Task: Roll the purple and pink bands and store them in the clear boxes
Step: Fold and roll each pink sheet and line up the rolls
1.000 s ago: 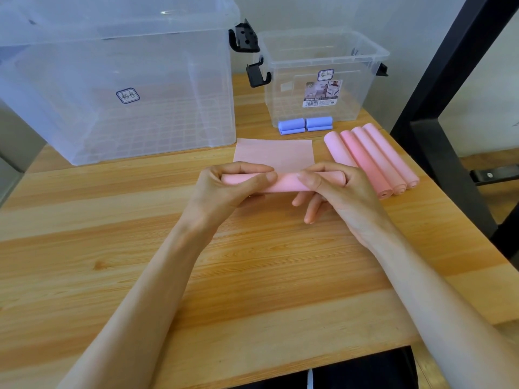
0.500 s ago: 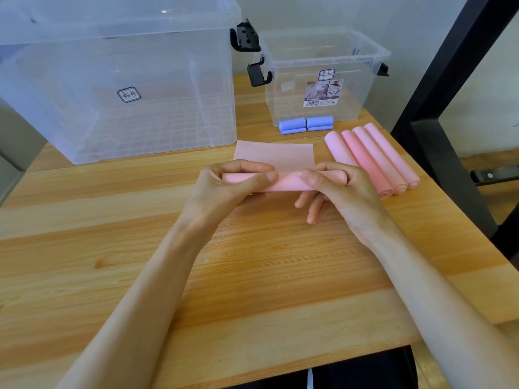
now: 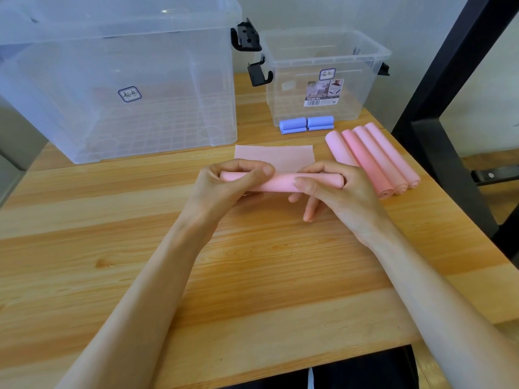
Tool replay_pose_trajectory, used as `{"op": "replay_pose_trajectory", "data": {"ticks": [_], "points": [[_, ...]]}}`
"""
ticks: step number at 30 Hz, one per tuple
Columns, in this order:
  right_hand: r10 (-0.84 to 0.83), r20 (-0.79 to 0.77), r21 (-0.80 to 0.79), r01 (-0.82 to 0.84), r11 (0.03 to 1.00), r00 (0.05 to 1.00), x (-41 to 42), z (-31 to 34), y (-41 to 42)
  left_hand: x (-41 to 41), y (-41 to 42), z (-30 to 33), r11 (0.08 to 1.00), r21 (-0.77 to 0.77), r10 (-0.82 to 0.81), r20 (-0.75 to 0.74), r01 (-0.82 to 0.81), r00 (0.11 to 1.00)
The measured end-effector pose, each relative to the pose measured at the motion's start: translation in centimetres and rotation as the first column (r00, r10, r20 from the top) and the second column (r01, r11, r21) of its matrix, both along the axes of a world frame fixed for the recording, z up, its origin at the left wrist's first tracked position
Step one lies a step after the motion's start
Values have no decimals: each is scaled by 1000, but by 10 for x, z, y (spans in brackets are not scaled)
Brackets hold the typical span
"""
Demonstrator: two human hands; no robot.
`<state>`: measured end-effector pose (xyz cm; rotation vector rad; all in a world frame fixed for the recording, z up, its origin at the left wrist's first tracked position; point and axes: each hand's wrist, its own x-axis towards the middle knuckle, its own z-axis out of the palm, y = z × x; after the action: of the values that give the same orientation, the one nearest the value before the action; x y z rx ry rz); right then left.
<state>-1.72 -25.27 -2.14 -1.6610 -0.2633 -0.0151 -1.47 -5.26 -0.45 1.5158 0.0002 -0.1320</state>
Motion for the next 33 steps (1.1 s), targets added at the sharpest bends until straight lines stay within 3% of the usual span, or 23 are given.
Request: {"op": "replay_pose_trajectory", "data": {"ticks": [5,12,22,29,33], "points": [[-2,-29,17,3,1000,1000,-1,1,0,0,0,-2,1000,22,-15,31,14,999],[19,21,-6,-19,1000,1000,-1,0,1,1,1,-2,1000,-10,25,-68,-26,997],[-1,-14,29,1,1000,1000,0,0,-1,0,-1,0,1000,-18,-10,68,12,998],[-17,31,9,17,1000,999,0,0,0,0,0,-2,999,-37,9,-62,-11,998],[-19,24,5,19,1000,1000,1,-1,-1,1,0,-1,999,-54,2,-16,-3,1000]]}}
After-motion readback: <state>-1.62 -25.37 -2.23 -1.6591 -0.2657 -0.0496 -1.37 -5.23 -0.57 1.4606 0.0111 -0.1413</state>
